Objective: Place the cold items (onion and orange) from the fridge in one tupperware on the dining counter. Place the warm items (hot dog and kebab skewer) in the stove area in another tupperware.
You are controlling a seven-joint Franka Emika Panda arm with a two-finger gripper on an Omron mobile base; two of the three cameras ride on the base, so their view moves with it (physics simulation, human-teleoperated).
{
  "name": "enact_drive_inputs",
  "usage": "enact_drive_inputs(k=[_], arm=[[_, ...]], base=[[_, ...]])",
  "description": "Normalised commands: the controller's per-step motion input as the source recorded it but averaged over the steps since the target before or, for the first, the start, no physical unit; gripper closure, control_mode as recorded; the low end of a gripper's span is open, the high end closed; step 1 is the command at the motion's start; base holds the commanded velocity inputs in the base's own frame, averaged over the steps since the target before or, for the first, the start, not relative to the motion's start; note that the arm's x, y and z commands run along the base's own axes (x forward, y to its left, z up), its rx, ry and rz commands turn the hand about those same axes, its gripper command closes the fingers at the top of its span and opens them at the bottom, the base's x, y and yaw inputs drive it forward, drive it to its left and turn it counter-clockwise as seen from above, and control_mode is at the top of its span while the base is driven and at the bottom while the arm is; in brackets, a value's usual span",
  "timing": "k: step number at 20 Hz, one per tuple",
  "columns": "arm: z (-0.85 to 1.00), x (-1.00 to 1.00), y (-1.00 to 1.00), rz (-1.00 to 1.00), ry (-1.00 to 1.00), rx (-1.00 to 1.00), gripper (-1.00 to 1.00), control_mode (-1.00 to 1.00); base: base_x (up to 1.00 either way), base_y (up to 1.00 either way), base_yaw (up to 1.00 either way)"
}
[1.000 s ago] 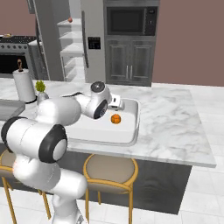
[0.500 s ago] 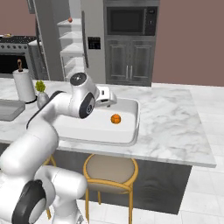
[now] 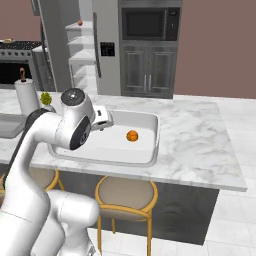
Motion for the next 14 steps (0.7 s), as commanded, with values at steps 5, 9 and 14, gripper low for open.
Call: enact_drive_inputs(k=[5,9,14], arm=[[-0.54,-1.0,0.09,-0.05,-0.01,0.11,-1.0,-1.0],[-0.01,-1.0,-0.07,-0.13,0.05,0.06,-1.0,-1.0],[0.1,-0.88,0.15,-0.11,0.27,-0.09,-1.0,-1.0]], base=[[0.0,0.0,0.0],[0.0,0.0,0.0],[0.0,0.0,0.0]])
